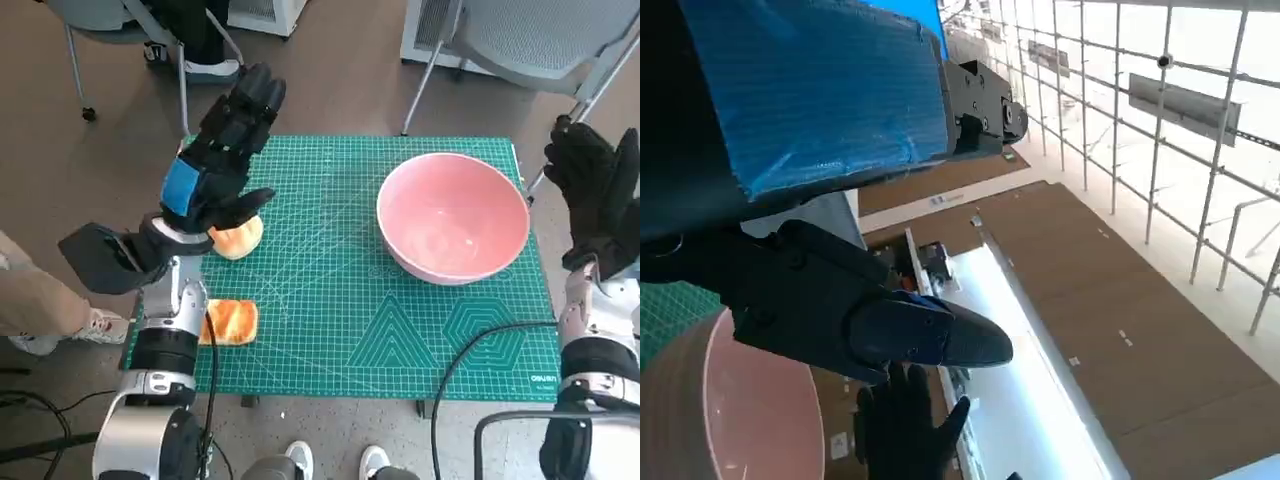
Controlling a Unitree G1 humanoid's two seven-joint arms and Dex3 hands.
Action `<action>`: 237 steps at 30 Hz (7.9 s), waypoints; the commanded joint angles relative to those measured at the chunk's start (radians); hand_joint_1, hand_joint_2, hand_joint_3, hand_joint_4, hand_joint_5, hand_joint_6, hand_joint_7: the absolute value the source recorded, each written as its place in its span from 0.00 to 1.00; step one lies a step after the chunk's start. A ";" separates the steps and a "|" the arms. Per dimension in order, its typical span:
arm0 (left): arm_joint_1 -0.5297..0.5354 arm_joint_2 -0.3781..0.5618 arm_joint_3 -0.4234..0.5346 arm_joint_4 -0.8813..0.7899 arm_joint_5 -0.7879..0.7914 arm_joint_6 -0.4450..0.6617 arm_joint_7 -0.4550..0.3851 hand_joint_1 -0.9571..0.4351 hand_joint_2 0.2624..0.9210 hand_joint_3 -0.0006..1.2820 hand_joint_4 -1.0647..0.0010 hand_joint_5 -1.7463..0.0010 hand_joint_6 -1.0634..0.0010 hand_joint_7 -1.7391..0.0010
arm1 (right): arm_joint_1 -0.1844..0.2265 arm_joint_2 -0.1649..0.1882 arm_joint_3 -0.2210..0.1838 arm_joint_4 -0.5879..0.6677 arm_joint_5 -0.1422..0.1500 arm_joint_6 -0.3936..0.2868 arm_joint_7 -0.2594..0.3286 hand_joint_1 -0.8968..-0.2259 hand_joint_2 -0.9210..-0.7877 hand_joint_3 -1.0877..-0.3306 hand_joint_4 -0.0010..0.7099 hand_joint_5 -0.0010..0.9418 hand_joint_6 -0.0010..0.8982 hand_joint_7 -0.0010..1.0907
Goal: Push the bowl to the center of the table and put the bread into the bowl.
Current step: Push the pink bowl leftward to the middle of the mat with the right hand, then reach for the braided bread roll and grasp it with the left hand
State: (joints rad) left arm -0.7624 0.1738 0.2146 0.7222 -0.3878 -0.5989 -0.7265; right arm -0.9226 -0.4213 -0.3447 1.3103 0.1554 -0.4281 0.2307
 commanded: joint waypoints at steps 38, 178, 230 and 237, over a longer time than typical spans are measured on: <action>0.015 0.022 0.006 -0.027 -0.004 0.027 0.007 0.21 1.00 0.16 0.99 1.00 0.84 1.00 | 0.030 0.104 -0.058 0.012 -0.004 0.087 -0.023 0.40 0.00 0.36 0.22 0.01 0.25 0.12; 0.661 0.595 0.093 -1.178 0.424 0.615 -0.024 0.61 0.57 0.00 1.00 1.00 0.84 0.97 | 0.121 0.333 0.199 -0.548 0.066 -0.300 0.276 0.30 0.00 0.44 0.30 0.01 0.24 0.16; 0.509 0.573 -0.437 -1.108 0.959 1.023 0.032 0.53 0.62 0.00 0.81 0.99 0.72 0.99 | 0.151 0.310 0.186 -0.589 0.130 -0.265 0.313 0.36 0.00 0.43 0.28 0.00 0.20 0.21; 0.501 0.558 -0.461 -1.079 0.989 1.028 0.030 0.53 0.62 0.00 0.79 0.99 0.70 0.99 | 0.151 0.306 0.186 -0.594 0.133 -0.263 0.315 0.35 0.00 0.42 0.28 0.00 0.20 0.22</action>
State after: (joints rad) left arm -0.2462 0.7386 -0.2354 -0.3663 0.5864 0.4261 -0.6972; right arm -0.7974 -0.1110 -0.1560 0.7159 0.2813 -0.7084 0.5400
